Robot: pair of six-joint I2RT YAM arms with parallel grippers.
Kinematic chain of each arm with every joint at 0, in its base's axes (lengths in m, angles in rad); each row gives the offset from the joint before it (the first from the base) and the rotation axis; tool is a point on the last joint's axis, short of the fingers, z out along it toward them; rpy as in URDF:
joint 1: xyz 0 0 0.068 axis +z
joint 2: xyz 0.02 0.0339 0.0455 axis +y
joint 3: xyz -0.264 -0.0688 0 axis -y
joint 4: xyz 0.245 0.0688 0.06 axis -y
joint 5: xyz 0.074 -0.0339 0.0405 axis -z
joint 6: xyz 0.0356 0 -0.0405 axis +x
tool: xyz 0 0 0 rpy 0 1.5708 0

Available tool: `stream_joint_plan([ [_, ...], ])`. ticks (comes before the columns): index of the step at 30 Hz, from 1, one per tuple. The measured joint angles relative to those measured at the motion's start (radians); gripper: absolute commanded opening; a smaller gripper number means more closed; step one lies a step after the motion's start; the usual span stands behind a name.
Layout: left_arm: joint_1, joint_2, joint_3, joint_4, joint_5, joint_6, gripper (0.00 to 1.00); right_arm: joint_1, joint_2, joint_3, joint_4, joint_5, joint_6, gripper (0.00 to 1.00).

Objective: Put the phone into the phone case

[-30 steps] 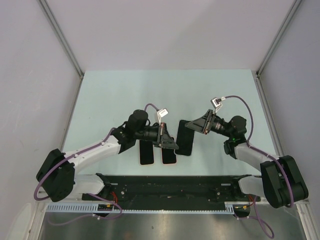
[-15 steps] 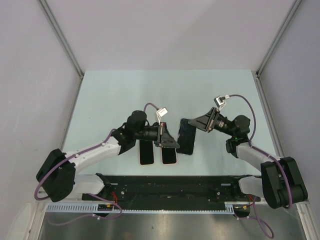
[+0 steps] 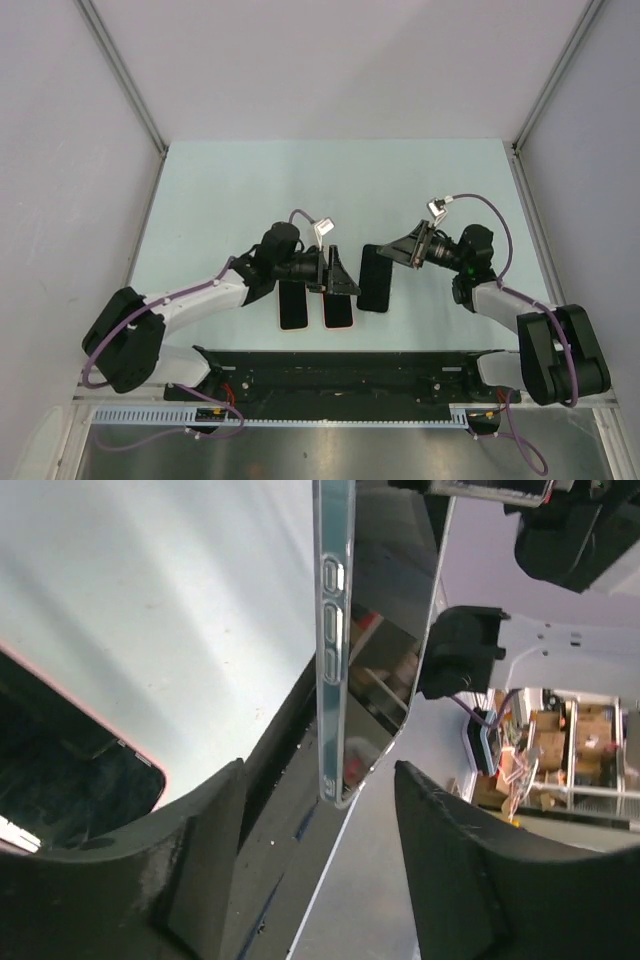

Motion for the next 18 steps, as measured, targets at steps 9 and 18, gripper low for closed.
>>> stream_joint_plan([
  [9, 0.037, -0.176, -0.004, -0.255, -0.225, 0.155, 1.0, -0.006, 0.1, 0.0, -0.235, -0.006, -0.21, 0.02],
  [18, 0.106, -0.307, 0.075, -0.49, -0.391, 0.331, 1.0, 0.04, 0.319, 0.012, -0.281, 0.056, -0.341, 0.05],
])
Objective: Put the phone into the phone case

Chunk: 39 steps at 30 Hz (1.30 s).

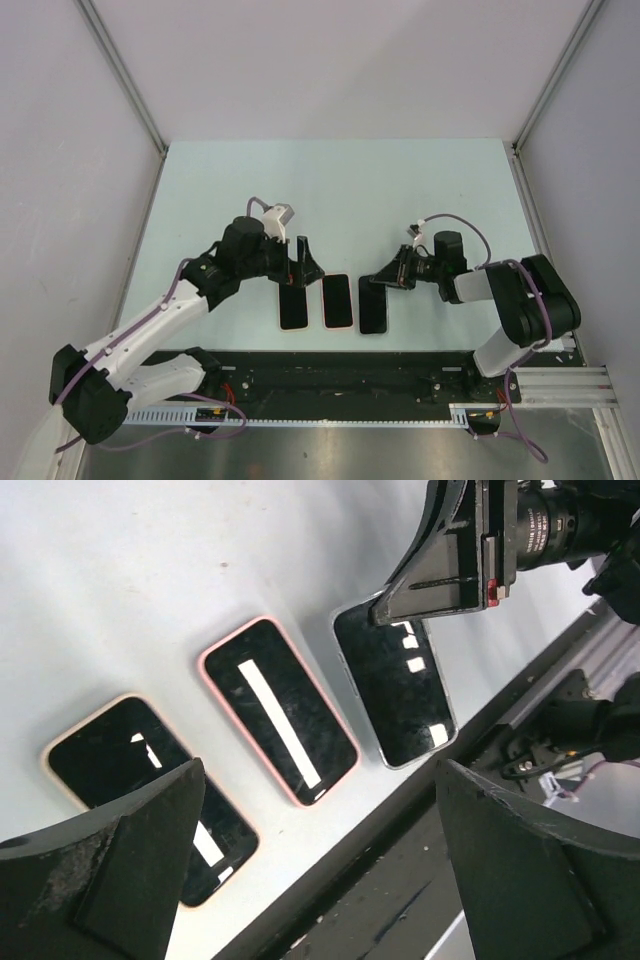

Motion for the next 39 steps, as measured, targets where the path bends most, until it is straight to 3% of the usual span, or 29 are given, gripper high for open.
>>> stream_joint_plan([
  [3, 0.023, -0.02, -0.001, -0.037, -0.008, 0.031, 1.0, 0.021, 0.078, 0.032, 0.003, 0.012, -0.023, 0.08],
  [9, 0.048, -0.046, -0.034, -0.058, -0.01, 0.054, 1.0, 0.028, 0.124, 0.066, -0.054, 0.047, -0.061, 0.31],
  [12, 0.057, -0.045, -0.038, -0.074, -0.01, 0.06, 1.0, 0.028, 0.122, 0.104, -0.139, 0.085, -0.096, 0.52],
  [13, 0.058, -0.045, -0.038, -0.074, -0.01, 0.063, 1.0, 0.028, 0.118, 0.117, -0.171, 0.102, -0.109, 0.65],
  [15, 0.058, -0.045, -0.038, -0.077, -0.01, 0.072, 1.0, 0.027, 0.102, 0.139, -0.232, 0.128, -0.127, 0.75],
  [17, 0.058, -0.045, -0.038, -0.08, -0.01, 0.076, 1.0, 0.023, 0.066, 0.175, -0.303, 0.142, -0.156, 0.99],
  [22, 0.059, -0.052, -0.031, -0.085, 0.005, 0.082, 1.0, -0.01, -0.039, 0.242, -0.468, 0.209, -0.205, 1.0],
  [30, 0.06, -0.141, 0.022, -0.093, 0.002, 0.1, 1.0, -0.027, -0.405, 0.34, -0.774, 0.322, -0.261, 0.99],
  [39, 0.06, -0.391, -0.033, 0.042, -0.049, 0.075, 1.0, -0.021, -0.819, 0.385, -0.944, 0.471, -0.267, 1.0],
])
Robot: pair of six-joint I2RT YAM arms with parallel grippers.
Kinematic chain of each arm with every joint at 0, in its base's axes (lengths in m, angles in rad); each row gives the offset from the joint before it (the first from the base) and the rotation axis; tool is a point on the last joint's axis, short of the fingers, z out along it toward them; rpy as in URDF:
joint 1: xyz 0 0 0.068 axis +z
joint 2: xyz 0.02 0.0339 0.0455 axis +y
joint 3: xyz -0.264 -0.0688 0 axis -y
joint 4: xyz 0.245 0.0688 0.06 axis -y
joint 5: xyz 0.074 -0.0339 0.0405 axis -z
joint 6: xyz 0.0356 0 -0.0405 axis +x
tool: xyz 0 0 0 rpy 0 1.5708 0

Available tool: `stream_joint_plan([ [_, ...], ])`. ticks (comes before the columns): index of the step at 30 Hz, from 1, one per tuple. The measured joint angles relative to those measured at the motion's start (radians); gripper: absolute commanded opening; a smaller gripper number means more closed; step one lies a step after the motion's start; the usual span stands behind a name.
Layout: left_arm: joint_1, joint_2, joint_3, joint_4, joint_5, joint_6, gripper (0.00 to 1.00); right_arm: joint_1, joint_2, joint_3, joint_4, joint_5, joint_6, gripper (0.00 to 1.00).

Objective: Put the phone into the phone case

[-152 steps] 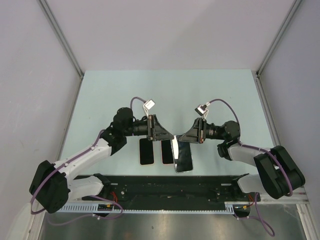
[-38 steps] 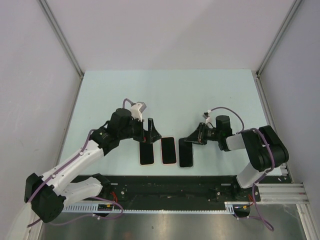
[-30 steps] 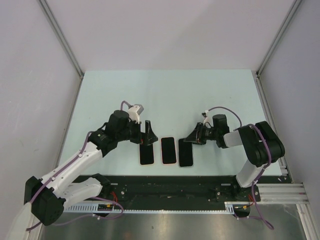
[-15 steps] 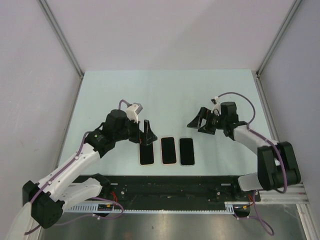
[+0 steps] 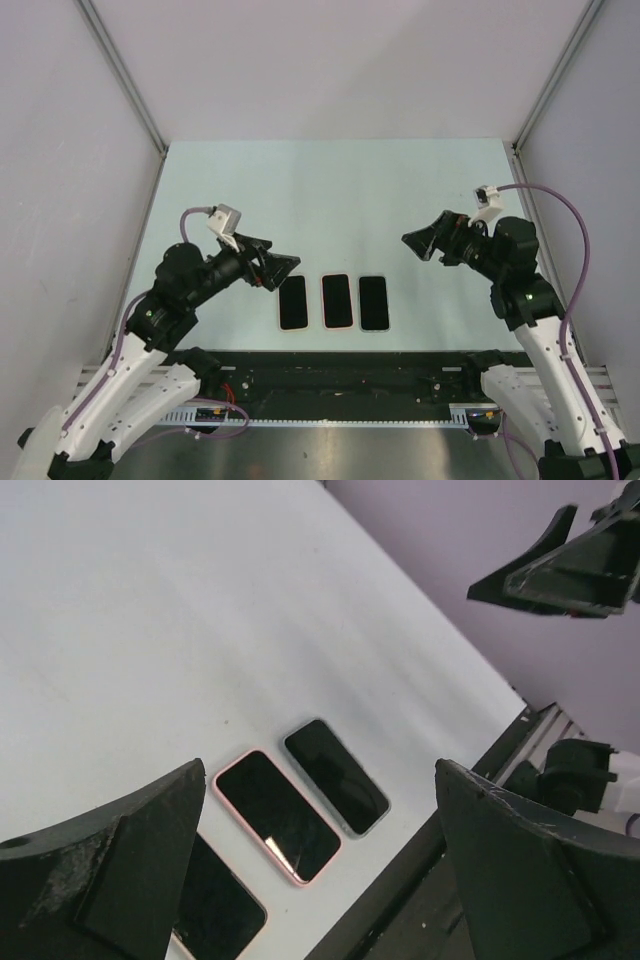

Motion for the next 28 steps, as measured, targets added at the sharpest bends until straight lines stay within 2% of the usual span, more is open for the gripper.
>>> stream_joint_plan([
  [5, 0.0, -0.081, -0.045, 0.074, 0.001, -0.023, 1.0, 0.0, -0.083, 0.0, -0.086, 0.056, 0.009, 1.0],
  [10, 0.0, -0.082, -0.049, 0.094, 0.001, -0.031, 1.0, 0.0, -0.114, -0.016, -0.104, 0.067, 0.029, 1.0],
  [28, 0.0, -0.11, -0.049, 0.089, -0.027, -0.048, 1.0, 0.0, -0.114, -0.025, -0.103, 0.074, 0.074, 1.0],
])
